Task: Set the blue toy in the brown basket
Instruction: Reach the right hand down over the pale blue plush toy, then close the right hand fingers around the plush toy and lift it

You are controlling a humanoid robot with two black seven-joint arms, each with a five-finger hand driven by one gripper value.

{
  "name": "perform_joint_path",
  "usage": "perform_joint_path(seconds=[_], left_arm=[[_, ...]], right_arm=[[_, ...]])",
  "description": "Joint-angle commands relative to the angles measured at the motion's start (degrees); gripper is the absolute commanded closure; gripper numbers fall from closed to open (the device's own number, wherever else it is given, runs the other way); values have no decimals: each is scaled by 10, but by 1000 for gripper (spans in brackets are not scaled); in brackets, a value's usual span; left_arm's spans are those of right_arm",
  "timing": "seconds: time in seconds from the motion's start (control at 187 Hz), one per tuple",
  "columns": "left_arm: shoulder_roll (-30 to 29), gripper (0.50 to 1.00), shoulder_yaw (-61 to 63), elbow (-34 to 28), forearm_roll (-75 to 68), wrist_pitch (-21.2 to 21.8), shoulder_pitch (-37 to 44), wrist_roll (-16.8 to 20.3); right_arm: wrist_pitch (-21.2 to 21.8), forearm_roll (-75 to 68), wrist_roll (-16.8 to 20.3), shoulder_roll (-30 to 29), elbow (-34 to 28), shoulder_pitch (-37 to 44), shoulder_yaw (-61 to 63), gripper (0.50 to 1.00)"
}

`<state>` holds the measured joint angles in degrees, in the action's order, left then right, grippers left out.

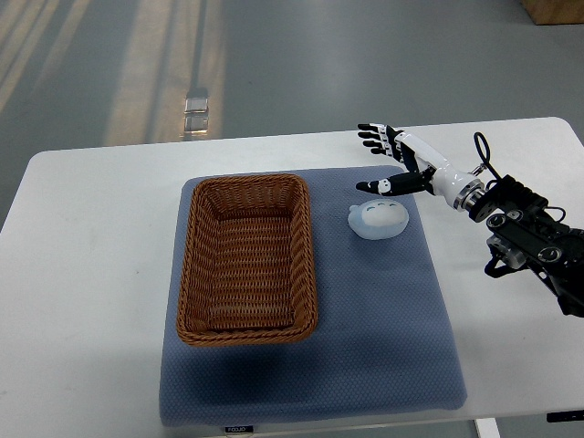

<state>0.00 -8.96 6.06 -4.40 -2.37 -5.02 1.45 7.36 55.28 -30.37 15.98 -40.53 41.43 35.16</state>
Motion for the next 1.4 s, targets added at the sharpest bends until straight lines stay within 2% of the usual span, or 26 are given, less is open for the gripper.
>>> perform_joint_path(seconds=[0.0,0.225,0.449,0.567,1.15,1.289,1.396], left_arm=[[0,500,0,-1,0,0,-1,0],[0,500,1,-1,-1,0,-6,-1],[0,500,2,-1,-2,1,-8,-2],[0,500,6,-1,-2,1,-9,-2],[0,500,18,-1,-1,1,-8,-2],[0,500,18,-1,-1,1,-8,-2],[0,500,18,-1,-1,1,-8,-2]], right_arm=[[-1,10,-12,26,-32,-3,-4,591],[-8,67,-46,73,-77,-7,-32,591],[-45,151,-46,80,-77,-8,-83,591],[-63,164,-46,79,-74,-4,-104,591],[-84,170,-46,65,-21,1,-138,599],[-85,170,-46,58,-18,8,-147,636],[-91,170,-46,47,-9,8,-150,689]])
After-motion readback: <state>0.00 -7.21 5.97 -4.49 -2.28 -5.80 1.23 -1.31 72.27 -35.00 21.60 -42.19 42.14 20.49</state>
